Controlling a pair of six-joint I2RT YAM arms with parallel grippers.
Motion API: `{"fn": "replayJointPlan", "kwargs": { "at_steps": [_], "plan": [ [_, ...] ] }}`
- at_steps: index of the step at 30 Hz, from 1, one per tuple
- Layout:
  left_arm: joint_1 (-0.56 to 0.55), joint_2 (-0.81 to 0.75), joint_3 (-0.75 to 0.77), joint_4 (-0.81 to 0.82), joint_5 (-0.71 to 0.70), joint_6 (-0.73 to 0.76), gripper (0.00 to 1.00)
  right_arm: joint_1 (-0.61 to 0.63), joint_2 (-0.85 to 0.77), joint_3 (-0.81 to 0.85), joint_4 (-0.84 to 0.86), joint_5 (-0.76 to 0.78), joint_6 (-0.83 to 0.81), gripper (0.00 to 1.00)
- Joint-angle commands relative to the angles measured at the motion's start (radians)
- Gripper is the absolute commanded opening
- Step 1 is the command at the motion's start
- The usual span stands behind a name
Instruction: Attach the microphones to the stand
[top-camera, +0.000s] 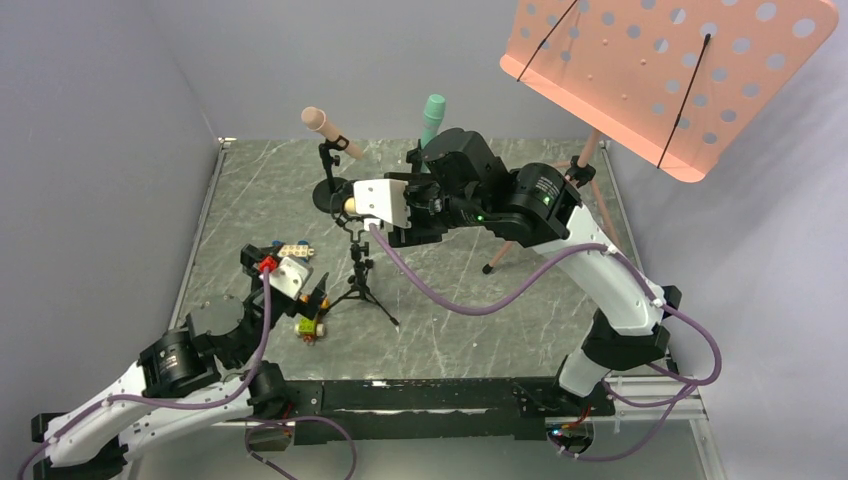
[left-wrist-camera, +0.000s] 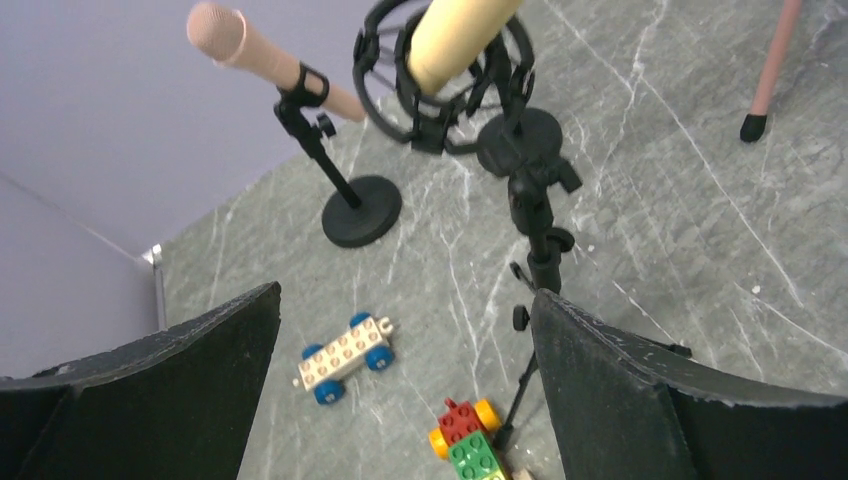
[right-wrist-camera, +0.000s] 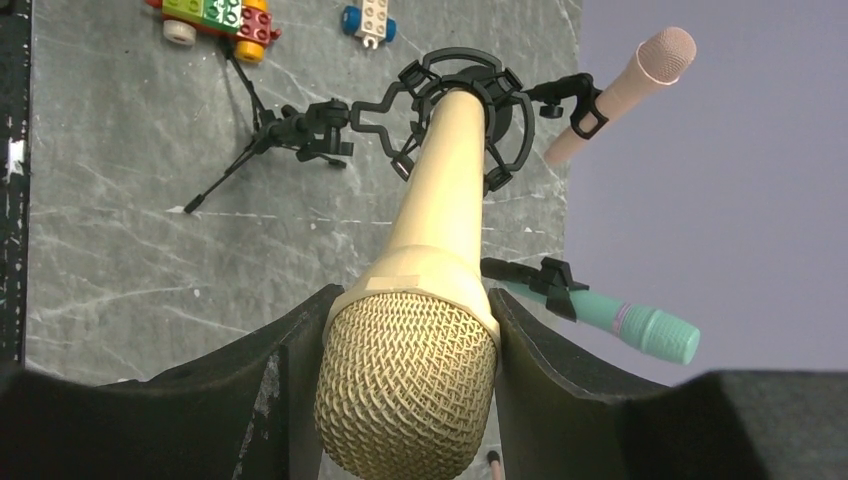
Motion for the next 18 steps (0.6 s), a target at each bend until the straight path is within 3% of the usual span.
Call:
{"fn": "replayJointPlan", "kwargs": {
  "at_steps": [1,6,15,18],
  "plan": [
    [0.004,0.049,0.051,0.237,0.070,0.164,0.99,0.013,0.004,0.028,0.039,0.062,-0.010,0.21],
    [0.049,0.174,0.120,0.356,0.267,0.310,0.99,0.018,0.016,0.027,0.043,0.075,-0.008,0.20],
    [0.277,0.341,0.178,0.382,0.810,0.469,0.99,0.021,0.012,0.020,0.045,0.078,-0.001,0.20],
    [0.294,0.390,0.176,0.447,0.883,0.514,0.99,0.021,0.008,0.016,0.046,0.077,0.002,0.20]
  ]
}}
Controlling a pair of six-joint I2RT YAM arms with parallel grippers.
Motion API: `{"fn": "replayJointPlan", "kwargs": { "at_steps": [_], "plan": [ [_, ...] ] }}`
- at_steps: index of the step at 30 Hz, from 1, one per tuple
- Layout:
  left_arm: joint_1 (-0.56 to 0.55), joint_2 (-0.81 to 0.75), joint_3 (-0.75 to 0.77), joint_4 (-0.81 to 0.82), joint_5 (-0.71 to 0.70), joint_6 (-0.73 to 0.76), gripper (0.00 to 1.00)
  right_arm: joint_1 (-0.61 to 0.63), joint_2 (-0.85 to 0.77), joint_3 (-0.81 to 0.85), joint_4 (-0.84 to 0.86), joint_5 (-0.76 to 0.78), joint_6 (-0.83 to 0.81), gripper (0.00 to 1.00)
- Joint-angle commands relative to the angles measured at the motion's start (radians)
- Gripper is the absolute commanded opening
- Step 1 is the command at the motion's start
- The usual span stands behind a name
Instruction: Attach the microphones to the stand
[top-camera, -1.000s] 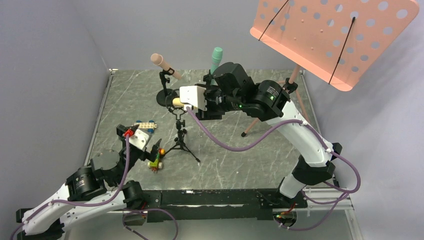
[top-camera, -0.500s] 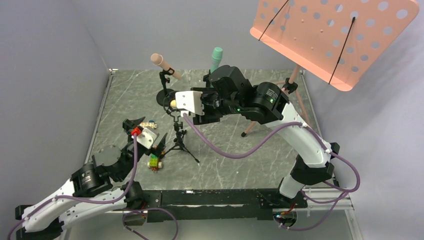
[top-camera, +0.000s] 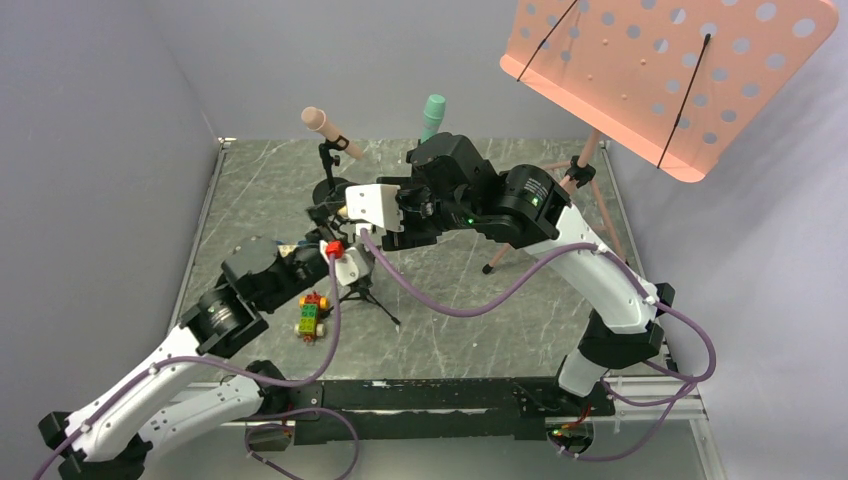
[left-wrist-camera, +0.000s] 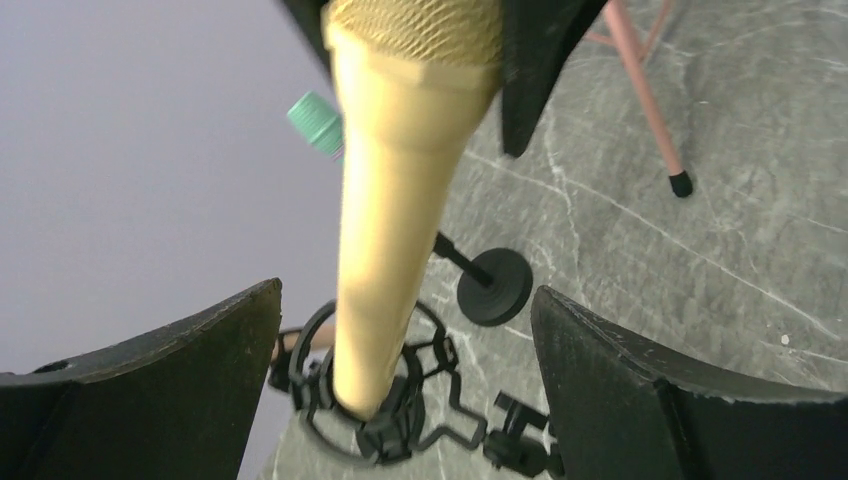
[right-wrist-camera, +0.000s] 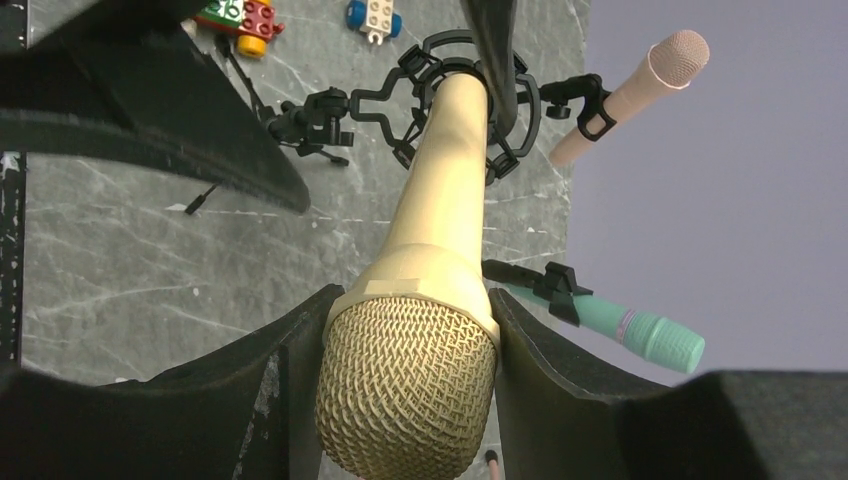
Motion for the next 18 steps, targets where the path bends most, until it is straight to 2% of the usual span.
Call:
{"fn": "replayJointPlan", "kwargs": {
  "at_steps": [1,6,9,13,18],
  "plan": [
    [0.026,0.064,0.040,0.123,0.228,0.106,0.98,0.002,-0.016,0.013,0.046,0.055,0.006,0.20],
    [0.062,0.128,0.061,0.160,0.325,0.133,0.90,0.001,-0.017,0.007,0.040,0.046,0.009,0.20],
    [0.071,0.157,0.089,0.137,0.364,0.136,0.79,0.002,-0.015,0.011,0.037,0.042,0.010,0.20],
    [0.072,0.179,0.111,0.116,0.363,0.120,0.64,0.002,-0.011,0.017,0.031,0.038,0.011,0.20],
    [0.072,0.175,0.088,0.155,0.329,0.100,0.53,0.002,-0.004,0.019,0.023,0.026,0.013,0.20]
  ]
}}
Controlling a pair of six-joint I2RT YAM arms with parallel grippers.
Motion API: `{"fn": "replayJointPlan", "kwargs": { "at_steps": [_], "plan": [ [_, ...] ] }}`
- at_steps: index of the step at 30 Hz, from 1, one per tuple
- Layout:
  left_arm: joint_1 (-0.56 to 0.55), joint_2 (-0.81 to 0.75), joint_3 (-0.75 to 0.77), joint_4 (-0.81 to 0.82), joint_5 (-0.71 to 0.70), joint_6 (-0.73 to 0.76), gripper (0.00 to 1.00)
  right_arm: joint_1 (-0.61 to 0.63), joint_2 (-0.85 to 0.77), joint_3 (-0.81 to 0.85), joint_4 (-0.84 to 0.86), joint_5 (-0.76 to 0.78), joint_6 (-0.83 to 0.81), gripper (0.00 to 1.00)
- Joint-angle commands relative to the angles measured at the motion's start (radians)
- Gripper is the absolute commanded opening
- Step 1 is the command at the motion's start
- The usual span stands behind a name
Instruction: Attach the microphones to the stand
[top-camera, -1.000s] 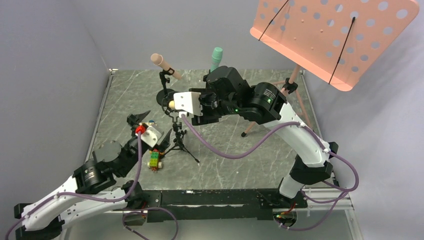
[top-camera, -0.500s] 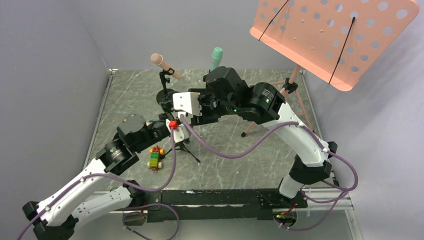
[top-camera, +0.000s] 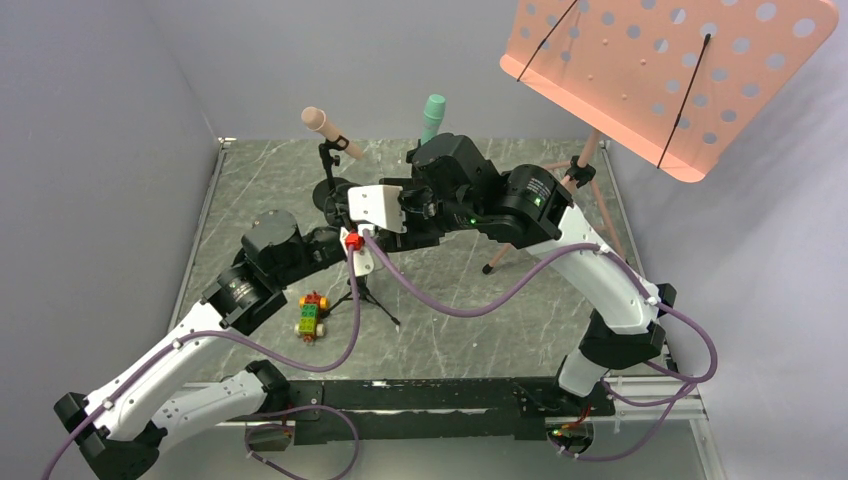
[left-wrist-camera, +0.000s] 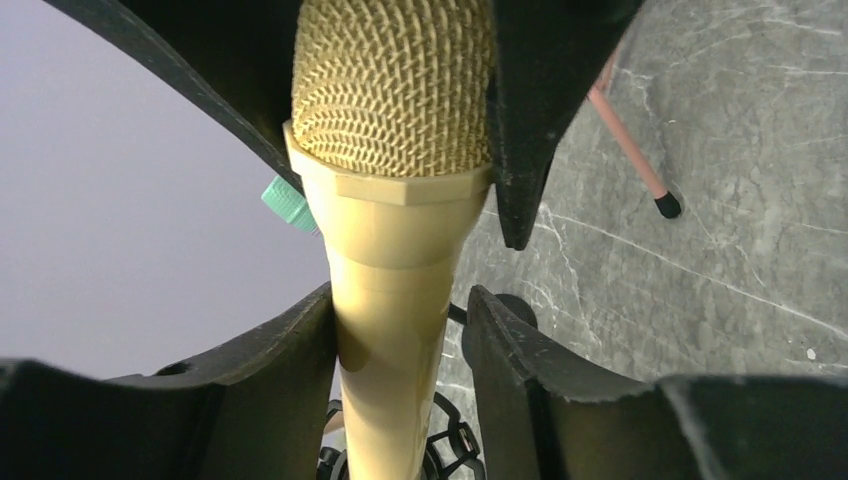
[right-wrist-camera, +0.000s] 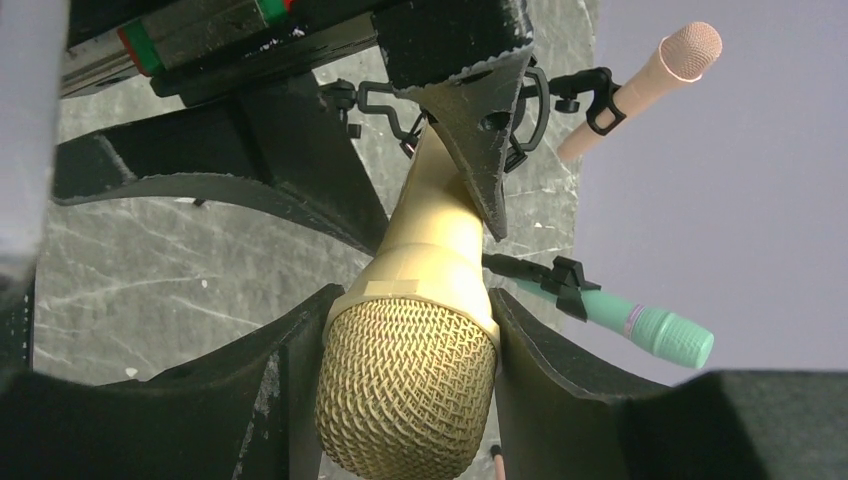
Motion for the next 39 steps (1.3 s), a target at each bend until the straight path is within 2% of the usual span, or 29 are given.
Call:
{"fn": "replayJointPlan", "kwargs": {
  "at_steps": [1,5,7,9,12,13,16,19,20,21,32,39],
  "plan": [
    [-0.006,0.004,0.024,0.069,0.032,-0.016,0.49,0.000,0.003,0.022,0.037,0.027,0.008,0.20],
    [-0.008,0.017,0.031,0.068,0.001,-0.015,0.35,0.001,0.011,0.036,0.031,0.013,0.008,0.20],
    [-0.007,0.020,0.031,0.072,-0.003,-0.012,0.33,0.002,0.015,0.042,0.028,0.007,0.008,0.21],
    [-0.007,0.020,0.027,0.077,-0.002,-0.008,0.27,0.002,0.018,0.046,0.027,-0.001,0.007,0.21],
    [-0.007,0.021,0.025,0.088,-0.012,-0.008,0.05,0.003,0.019,0.049,0.024,-0.007,0.007,0.23],
    [-0.007,0.018,0.020,0.099,-0.018,-0.008,0.00,0.003,0.019,0.049,0.023,-0.008,0.007,0.27],
    [-0.006,-0.005,-0.013,0.166,-0.040,-0.022,0.00,0.003,0.018,0.048,0.024,-0.013,0.012,0.47],
    [-0.002,-0.030,-0.041,0.217,-0.050,-0.045,0.00,0.002,0.014,0.049,0.024,-0.021,0.018,0.73],
    [0.001,-0.038,-0.045,0.223,-0.048,-0.055,0.00,0.003,0.010,0.051,0.023,-0.022,0.020,0.91],
    [0.004,-0.042,-0.048,0.226,-0.046,-0.066,0.00,0.002,0.009,0.054,0.024,-0.024,0.023,0.99],
    [0.046,-0.109,-0.140,0.334,-0.039,-0.191,0.00,-0.007,-0.042,0.100,0.027,-0.055,0.058,1.00],
    [0.081,-0.167,-0.228,0.441,-0.062,-0.276,0.00,-0.092,-0.093,0.101,0.009,-0.110,0.071,1.00]
  ]
}}
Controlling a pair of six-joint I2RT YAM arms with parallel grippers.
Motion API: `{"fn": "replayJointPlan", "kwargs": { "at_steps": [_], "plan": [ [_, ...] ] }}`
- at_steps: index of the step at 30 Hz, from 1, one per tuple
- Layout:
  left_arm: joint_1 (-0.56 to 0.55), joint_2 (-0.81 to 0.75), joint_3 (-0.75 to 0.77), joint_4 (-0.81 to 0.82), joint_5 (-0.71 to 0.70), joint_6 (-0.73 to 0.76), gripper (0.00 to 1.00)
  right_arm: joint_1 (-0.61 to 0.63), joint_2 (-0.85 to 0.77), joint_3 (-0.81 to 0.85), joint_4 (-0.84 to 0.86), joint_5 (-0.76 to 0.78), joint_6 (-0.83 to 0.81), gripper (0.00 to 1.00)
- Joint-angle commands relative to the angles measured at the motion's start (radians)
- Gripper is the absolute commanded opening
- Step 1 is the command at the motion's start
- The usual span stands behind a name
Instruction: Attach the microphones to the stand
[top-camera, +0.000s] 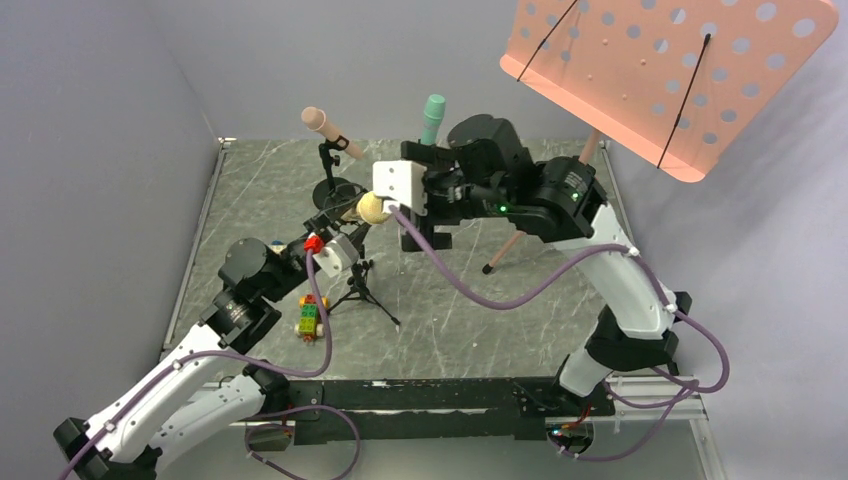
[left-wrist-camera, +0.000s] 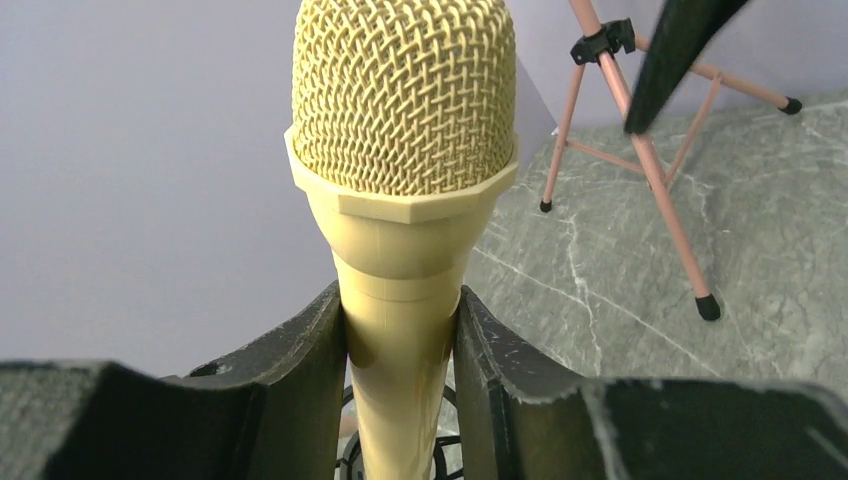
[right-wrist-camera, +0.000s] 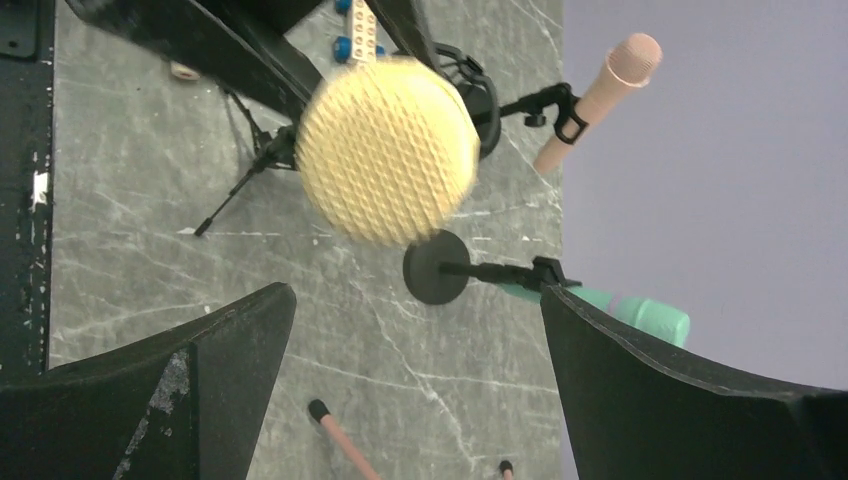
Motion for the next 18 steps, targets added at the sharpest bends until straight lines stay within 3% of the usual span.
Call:
{"fn": "replayJointPlan", "kwargs": {
  "at_steps": [1,18],
  "plan": [
    [0.030,-0.045,-0.052,0.149,-0.019,-0.110,0.00,-0.064,-0.073,0.034,0.013,-0.052,0.035,1.00],
    [0.171,-0.080,-0.273,0.534,-0.030,-0.376,0.00,-0.262,-0.218,-0.358,0.142,-0.271,0.049,1.00]
  ]
}}
